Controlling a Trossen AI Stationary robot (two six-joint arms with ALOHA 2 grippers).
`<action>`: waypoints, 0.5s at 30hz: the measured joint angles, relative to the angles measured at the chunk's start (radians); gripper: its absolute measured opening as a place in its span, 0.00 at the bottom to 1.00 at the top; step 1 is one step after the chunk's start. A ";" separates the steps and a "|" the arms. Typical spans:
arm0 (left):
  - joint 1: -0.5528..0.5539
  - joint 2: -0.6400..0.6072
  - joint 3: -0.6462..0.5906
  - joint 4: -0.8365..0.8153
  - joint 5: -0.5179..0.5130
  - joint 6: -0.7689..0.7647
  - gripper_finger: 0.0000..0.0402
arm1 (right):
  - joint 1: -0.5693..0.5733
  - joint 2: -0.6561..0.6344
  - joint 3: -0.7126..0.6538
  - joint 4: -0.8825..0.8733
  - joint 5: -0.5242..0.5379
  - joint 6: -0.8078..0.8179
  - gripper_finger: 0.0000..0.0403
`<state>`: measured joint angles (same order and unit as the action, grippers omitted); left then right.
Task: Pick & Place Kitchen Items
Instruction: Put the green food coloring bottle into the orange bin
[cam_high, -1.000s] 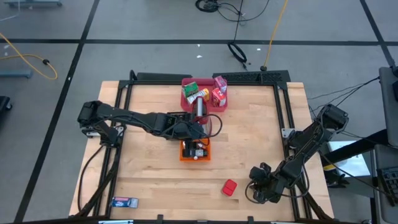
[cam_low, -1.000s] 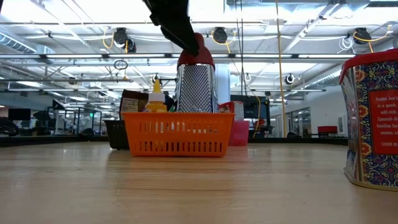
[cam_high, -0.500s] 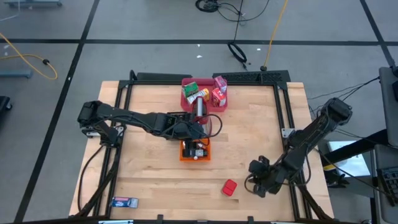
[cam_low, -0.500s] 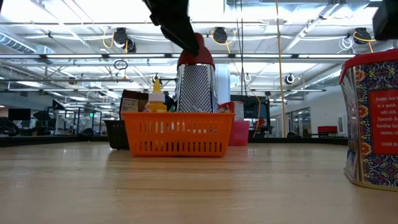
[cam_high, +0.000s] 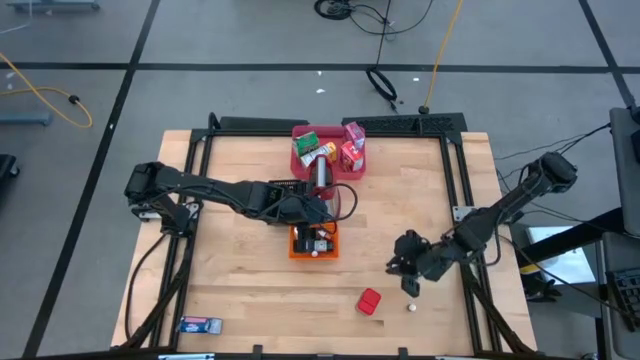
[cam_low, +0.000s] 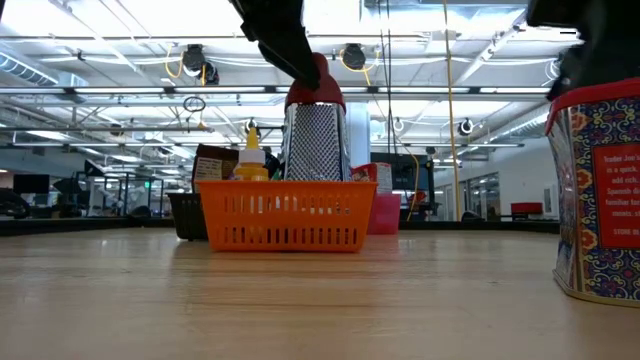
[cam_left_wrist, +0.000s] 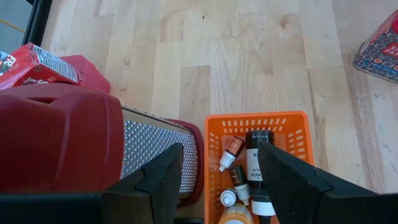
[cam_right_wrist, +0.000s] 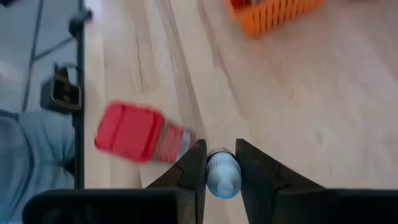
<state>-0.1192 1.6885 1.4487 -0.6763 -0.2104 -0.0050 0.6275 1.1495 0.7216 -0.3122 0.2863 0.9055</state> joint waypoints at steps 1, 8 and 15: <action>0.000 0.000 0.000 0.000 0.000 0.000 0.53 | -0.016 -0.004 0.000 0.016 0.000 -0.024 0.15; 0.000 0.000 0.000 0.000 0.000 -0.004 0.53 | -0.123 -0.011 0.000 0.169 0.000 -0.232 0.15; 0.000 0.000 0.000 0.001 0.000 -0.004 0.53 | -0.205 -0.011 0.000 0.267 -0.002 -0.374 0.15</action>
<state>-0.1192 1.6885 1.4487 -0.6755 -0.2104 -0.0091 0.4223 1.1389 0.7216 -0.0453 0.2846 0.5315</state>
